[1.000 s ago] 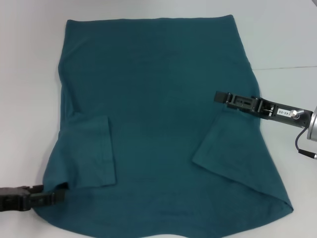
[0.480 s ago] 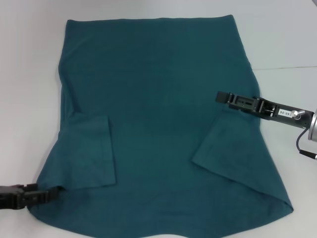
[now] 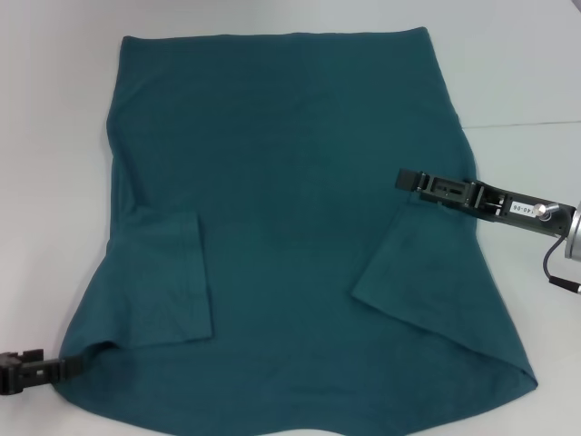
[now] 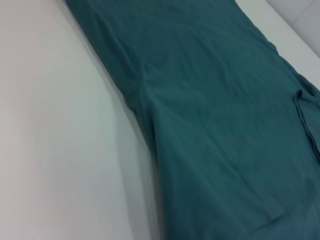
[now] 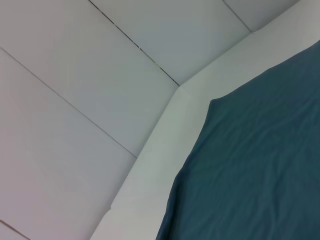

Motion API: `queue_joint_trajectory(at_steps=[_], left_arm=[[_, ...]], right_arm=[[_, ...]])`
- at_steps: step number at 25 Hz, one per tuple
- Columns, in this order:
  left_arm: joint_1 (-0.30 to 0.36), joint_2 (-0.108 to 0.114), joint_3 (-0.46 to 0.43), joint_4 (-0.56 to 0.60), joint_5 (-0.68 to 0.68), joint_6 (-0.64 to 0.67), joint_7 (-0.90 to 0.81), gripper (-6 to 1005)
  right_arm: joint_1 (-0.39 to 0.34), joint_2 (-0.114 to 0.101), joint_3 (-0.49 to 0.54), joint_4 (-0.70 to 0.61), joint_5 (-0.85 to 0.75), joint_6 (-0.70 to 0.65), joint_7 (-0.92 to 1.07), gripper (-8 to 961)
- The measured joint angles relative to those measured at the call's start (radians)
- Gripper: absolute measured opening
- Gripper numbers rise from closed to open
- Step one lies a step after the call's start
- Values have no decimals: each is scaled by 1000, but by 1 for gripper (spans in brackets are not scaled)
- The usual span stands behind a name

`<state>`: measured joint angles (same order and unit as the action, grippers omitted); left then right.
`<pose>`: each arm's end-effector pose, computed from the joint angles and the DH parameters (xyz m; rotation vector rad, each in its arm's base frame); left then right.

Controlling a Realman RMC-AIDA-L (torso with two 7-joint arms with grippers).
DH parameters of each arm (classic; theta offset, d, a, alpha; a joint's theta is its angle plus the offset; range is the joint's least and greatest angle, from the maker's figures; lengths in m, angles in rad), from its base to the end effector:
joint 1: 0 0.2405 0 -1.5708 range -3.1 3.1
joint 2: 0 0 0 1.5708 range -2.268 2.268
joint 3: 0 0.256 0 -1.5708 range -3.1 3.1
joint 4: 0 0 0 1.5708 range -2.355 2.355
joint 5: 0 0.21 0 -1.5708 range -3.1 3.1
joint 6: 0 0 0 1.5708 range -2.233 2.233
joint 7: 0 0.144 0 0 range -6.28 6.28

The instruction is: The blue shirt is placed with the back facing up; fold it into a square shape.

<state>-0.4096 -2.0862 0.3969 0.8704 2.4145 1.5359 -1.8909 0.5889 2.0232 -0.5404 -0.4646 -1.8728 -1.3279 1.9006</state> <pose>-0.3537 0.2898 0.0496 -2.2921 -1.4321 -0.3681 0.2823 0.3710 0.0190 -2.1623 1.4770 1.0019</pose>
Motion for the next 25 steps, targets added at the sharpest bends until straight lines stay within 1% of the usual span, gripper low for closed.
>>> queue_joint_trajectory(at_steps=[8,16,25], left_arm=[[-3,-7,11,-9,19,-16,4,889],[-6,-9,22,-17,19,-48,7,888],[-7,-9,39,-18,19,-52,3,887]], right_arm=[[-4,0,-1,0,1,-10,0,928],[-11,2,3,0,2,-23,0,927],[-12,1,1,0,3,-24,0,927]])
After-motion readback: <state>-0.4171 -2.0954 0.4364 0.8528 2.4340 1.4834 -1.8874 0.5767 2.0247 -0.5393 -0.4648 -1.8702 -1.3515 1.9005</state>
